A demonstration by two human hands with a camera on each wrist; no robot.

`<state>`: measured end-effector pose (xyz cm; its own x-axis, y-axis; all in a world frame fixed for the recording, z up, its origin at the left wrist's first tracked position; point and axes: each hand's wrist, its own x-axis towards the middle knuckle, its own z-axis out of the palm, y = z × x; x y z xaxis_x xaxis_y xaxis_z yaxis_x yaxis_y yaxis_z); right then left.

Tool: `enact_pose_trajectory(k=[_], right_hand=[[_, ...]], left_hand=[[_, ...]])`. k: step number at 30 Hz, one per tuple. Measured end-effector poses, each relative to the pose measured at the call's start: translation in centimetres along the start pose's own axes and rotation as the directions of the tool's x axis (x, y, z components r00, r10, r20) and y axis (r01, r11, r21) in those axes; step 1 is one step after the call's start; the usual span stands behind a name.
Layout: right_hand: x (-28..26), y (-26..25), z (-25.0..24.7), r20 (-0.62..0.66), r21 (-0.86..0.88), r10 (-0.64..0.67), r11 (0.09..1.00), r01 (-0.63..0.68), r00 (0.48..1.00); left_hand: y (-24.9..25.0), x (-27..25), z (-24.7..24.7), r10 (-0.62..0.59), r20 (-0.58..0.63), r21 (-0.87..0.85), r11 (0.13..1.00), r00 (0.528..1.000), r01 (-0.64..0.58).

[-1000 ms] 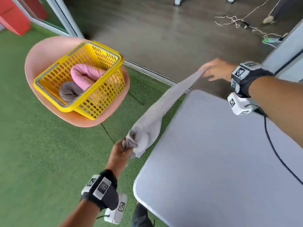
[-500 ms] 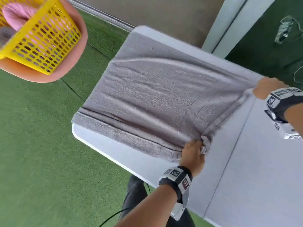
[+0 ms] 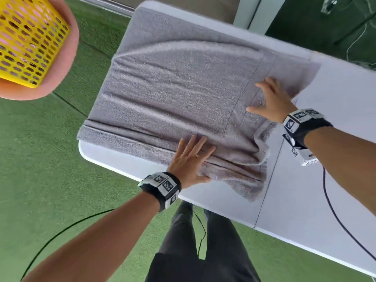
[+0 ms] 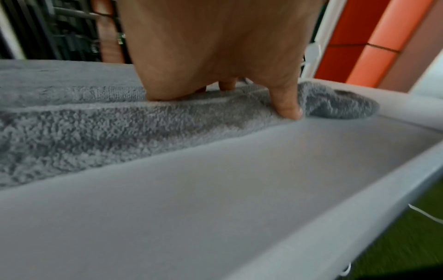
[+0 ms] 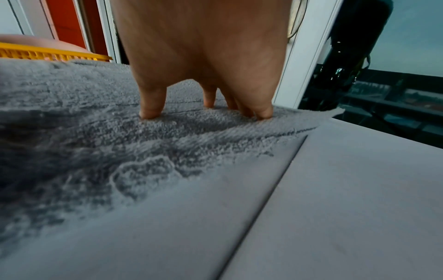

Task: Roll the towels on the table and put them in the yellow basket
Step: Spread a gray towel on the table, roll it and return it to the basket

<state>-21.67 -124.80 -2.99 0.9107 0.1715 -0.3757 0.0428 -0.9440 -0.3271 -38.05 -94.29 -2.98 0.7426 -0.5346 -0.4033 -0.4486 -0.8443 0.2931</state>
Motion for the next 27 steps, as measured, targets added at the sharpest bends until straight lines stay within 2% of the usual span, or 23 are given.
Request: enact_pose_trajectory(k=[2, 5, 8, 14, 20, 24, 27], right_hand=[[-0.2, 0.0, 0.2, 0.001, -0.001, 0.018, 1.0, -0.018, 1.0], [-0.5, 0.2, 0.3, 0.088, -0.045, 0.05, 0.998, -0.047, 0.995], [-1.0, 1.0, 0.1, 0.186, -0.121, 0.05, 0.992, -0.027, 0.981], [-2.5, 3.8, -0.3, 0.272, -0.16, 0.022, 0.987, 0.023, 0.962], [-6.0, 10.8, -1.7, 0.332, -0.171, 0.026, 0.985, 0.034, 0.943], [-10.3, 19.3, -3.2, 0.341, -0.18, 0.042, 0.983, 0.021, 0.939], [-14.1, 26.7, -4.7, 0.33, -0.191, 0.074, 0.982, -0.011, 0.941]], left_hand=[[-0.4, 0.7, 0.4, 0.059, -0.02, 0.044, 0.997, 0.998, -0.059], [-0.6, 2.0, 0.7, 0.123, -0.033, 0.102, 0.988, 0.992, -0.119], [-0.1, 3.5, 0.6, 0.191, -0.028, 0.149, 0.971, 0.981, -0.185], [3.4, 5.9, 1.1, 0.284, 0.023, 0.22, 0.934, 0.958, -0.283], [13.4, 8.3, 2.9, 0.261, 0.072, 0.239, 0.933, 0.963, -0.27], [22.5, 11.1, 4.3, 0.241, 0.094, 0.24, 0.936, 0.966, -0.257], [30.3, 13.5, 5.7, 0.279, 0.137, 0.24, 0.921, 0.95, -0.305]])
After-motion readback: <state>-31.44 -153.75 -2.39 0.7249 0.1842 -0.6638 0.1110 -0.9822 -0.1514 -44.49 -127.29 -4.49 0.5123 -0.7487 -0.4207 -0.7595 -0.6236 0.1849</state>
